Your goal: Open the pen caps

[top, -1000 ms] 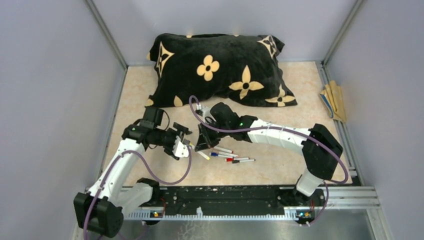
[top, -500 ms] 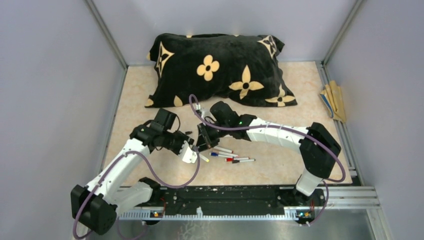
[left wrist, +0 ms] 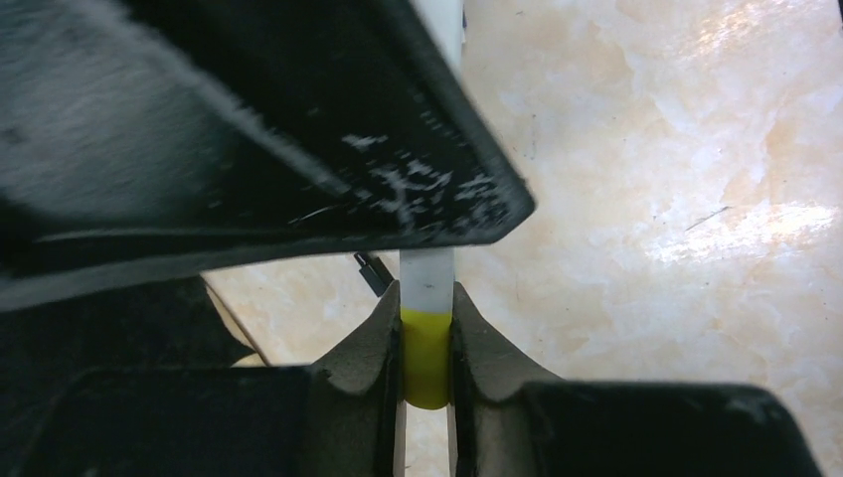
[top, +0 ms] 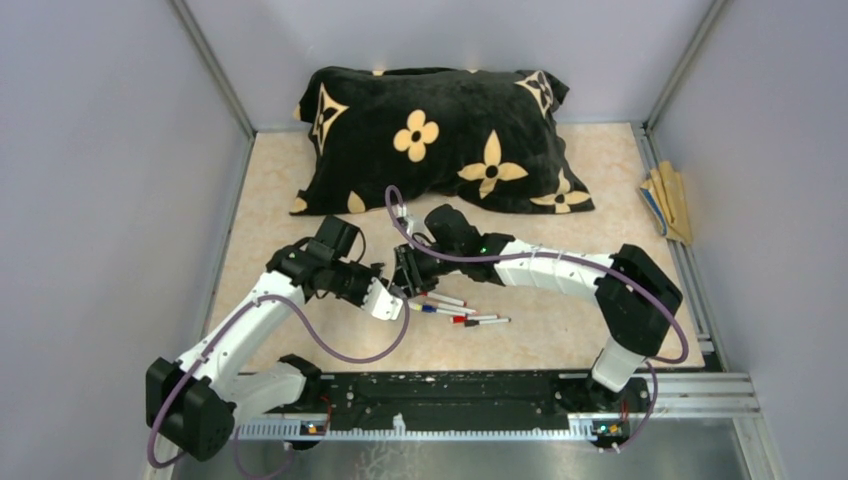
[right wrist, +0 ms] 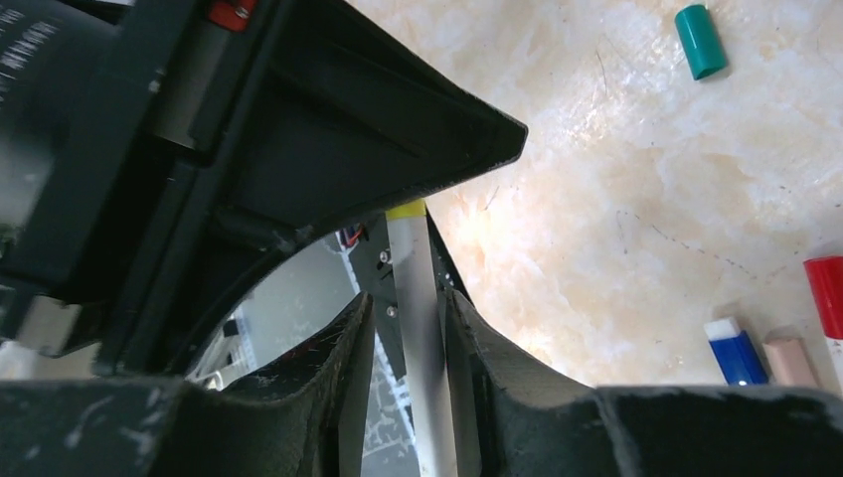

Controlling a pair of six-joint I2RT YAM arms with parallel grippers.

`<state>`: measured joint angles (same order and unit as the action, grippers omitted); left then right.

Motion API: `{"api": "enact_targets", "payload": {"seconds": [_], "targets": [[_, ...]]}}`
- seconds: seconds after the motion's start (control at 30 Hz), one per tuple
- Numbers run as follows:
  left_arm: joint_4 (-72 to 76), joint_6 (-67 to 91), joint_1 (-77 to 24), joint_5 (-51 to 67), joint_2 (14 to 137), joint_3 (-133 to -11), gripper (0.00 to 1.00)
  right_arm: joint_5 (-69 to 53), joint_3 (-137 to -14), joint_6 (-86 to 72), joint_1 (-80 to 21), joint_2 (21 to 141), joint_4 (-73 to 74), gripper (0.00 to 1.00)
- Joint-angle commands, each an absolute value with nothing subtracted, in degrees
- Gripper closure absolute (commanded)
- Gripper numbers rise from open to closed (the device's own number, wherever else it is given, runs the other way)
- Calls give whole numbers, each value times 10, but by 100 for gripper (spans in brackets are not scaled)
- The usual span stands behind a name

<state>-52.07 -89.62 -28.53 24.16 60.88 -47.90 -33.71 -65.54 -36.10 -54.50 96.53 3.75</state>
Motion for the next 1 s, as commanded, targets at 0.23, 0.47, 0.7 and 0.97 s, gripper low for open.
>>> {"api": "enact_targets", "payload": {"seconds": [0.23,0.47,0.7,0.97], "targets": [[-503,-879,-289,230,614,-500,100,-355,-637,-393,-543,970,-38,87],[-441,-853,-289,132,617,-461,100,-311,-606,-373,-531,924,11,100],[-375,-856,-246,80,665,-441,100,-262,-532,-334,-521,836,104,100],[-355,-837,-178,118,726,-475,100,-175,-482,-317,-484,745,165,100]]}}
